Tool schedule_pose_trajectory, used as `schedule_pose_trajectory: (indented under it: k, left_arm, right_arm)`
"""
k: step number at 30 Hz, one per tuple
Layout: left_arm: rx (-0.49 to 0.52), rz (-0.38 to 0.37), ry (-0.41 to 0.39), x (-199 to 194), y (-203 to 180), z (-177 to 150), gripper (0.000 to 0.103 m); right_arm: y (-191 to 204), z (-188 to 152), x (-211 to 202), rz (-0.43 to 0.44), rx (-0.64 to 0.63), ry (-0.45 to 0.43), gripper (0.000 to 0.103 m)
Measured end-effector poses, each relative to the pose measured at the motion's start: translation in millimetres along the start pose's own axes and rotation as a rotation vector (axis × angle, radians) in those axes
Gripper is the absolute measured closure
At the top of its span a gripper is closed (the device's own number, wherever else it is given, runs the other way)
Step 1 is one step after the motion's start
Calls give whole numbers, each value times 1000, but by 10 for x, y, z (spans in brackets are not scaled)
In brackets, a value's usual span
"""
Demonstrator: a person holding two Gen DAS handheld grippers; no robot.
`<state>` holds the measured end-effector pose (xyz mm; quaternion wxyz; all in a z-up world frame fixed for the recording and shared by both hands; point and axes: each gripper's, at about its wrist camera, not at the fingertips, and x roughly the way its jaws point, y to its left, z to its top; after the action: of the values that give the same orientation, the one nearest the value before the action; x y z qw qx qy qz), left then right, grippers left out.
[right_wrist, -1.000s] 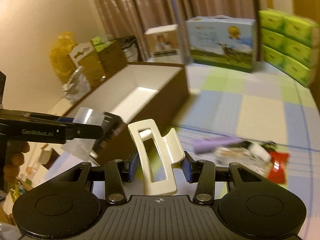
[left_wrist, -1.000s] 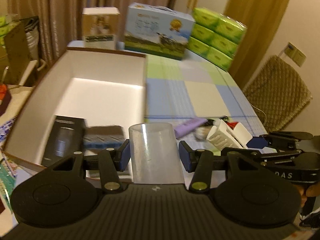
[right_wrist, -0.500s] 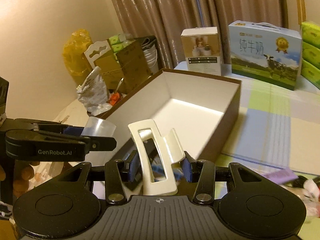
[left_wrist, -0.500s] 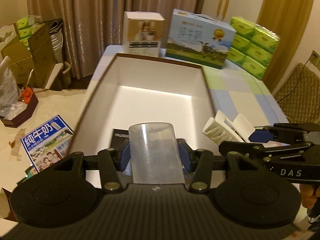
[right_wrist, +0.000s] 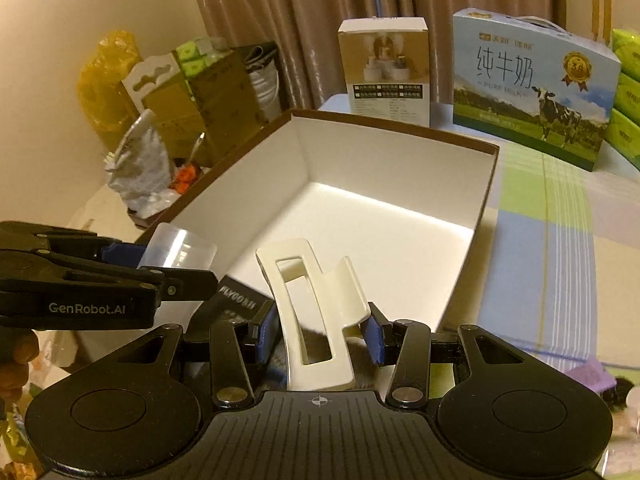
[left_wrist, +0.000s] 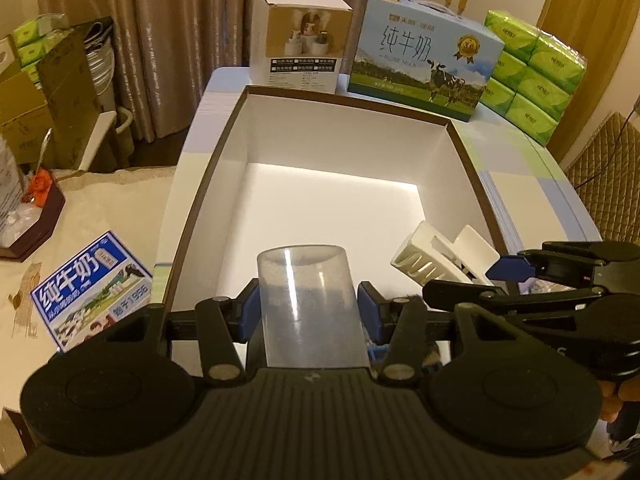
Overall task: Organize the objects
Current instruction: 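Carry the clear case and white clip into the open box and release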
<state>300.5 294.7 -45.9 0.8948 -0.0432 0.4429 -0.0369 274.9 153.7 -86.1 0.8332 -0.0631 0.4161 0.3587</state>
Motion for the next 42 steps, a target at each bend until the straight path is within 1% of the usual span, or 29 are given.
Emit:
schedule_pose_trajectory:
  k: [10, 14, 21, 26, 39, 41, 42]
  left_arm:
    - [54, -27, 49, 504, 106, 367, 57]
    - [79, -21, 75, 684, 113, 445, 57]
    - [98, -29, 100, 860, 105, 500, 57]
    - [108, -34, 104, 933, 97, 540, 57]
    - [125, -41, 115, 1010, 67, 571, 57]
    - [135, -43, 124, 1014, 50, 569, 50]
    - [140, -38, 124, 1008, 44, 563, 45]
  right_arm:
    - [-82, 233, 436, -74, -47, 60, 61]
    - [-98, 276, 539, -121, -96, 80, 60]
    - [-114, 296, 643, -159, -149, 85, 60]
    - [-139, 312, 661, -164, -158, 68, 60]
    - [-154, 295, 602, -137, -166, 68, 52]
    - [-151, 286, 591, -132, -163, 67, 49]
    - [-147, 279, 579, -129, -161, 66, 47]
